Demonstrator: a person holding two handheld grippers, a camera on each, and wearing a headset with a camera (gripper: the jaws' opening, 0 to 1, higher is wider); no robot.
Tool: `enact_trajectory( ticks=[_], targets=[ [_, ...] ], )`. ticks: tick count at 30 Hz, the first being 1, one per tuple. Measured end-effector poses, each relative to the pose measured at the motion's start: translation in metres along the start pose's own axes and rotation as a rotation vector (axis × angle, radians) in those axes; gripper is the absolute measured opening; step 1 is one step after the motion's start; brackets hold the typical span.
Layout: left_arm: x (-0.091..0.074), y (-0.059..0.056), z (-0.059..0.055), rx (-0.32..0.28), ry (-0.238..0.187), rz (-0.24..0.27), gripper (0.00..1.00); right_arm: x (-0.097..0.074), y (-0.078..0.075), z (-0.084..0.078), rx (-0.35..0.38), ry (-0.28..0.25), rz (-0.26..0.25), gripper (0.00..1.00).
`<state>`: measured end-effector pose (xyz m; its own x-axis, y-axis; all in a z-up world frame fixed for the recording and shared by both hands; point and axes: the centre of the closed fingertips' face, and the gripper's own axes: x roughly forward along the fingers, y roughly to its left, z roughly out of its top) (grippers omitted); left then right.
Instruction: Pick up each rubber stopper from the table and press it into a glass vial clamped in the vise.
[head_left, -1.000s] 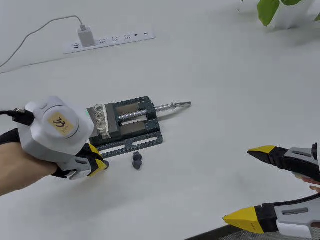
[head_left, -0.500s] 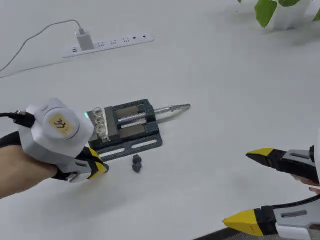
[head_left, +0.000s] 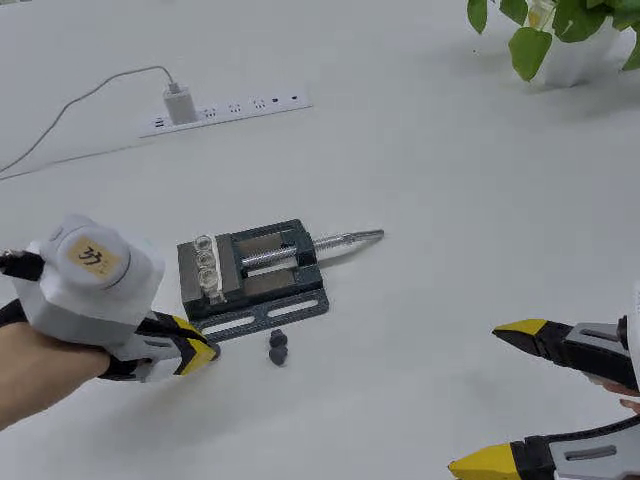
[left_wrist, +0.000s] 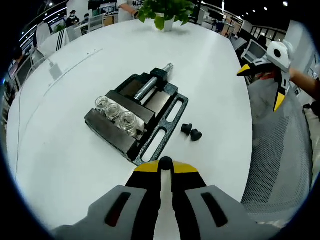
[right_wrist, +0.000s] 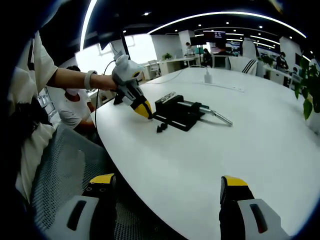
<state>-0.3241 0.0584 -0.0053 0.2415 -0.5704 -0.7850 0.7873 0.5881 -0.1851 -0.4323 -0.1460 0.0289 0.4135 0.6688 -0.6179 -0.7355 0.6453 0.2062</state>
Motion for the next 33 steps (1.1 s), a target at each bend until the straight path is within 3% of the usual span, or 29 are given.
enact_trajectory(
  ticks=[3,6,8,10,12,16,21,26,33],
  targets=[
    [-0.007,-0.005,0.008,-0.128,-0.081,-0.039,0.03,0.0,-0.001,0.003,0.001,-0.01,-0.001,0.84],
    [-0.016,-0.015,0.021,-0.265,-0.19,-0.102,0.03,-0.001,-0.002,0.009,0.002,-0.028,-0.003,0.83],
    [-0.021,-0.021,0.028,-0.314,-0.239,-0.131,0.03,-0.001,-0.002,0.014,-0.003,-0.04,-0.006,0.83],
    [-0.027,-0.031,0.036,-0.364,-0.292,-0.187,0.03,0.0,-0.001,0.021,-0.006,-0.054,-0.004,0.82],
    [-0.034,-0.04,0.051,-0.462,-0.381,-0.261,0.03,0.003,-0.002,0.029,-0.008,-0.073,-0.003,0.8],
    [-0.045,-0.057,0.072,-0.548,-0.482,-0.373,0.03,0.01,0.0,0.055,-0.036,-0.12,0.005,0.79],
    [-0.059,-0.075,0.093,-0.608,-0.553,-0.487,0.03,0.015,0.005,0.09,-0.112,-0.182,0.019,0.74],
    [-0.071,-0.092,0.106,-0.647,-0.577,-0.6,0.03,0.014,0.02,0.128,-0.179,-0.259,0.047,0.69],
    [-0.084,-0.11,0.11,-0.713,-0.592,-0.743,0.03,0.013,0.043,0.151,-0.271,-0.295,0.093,0.59]
  ],
)
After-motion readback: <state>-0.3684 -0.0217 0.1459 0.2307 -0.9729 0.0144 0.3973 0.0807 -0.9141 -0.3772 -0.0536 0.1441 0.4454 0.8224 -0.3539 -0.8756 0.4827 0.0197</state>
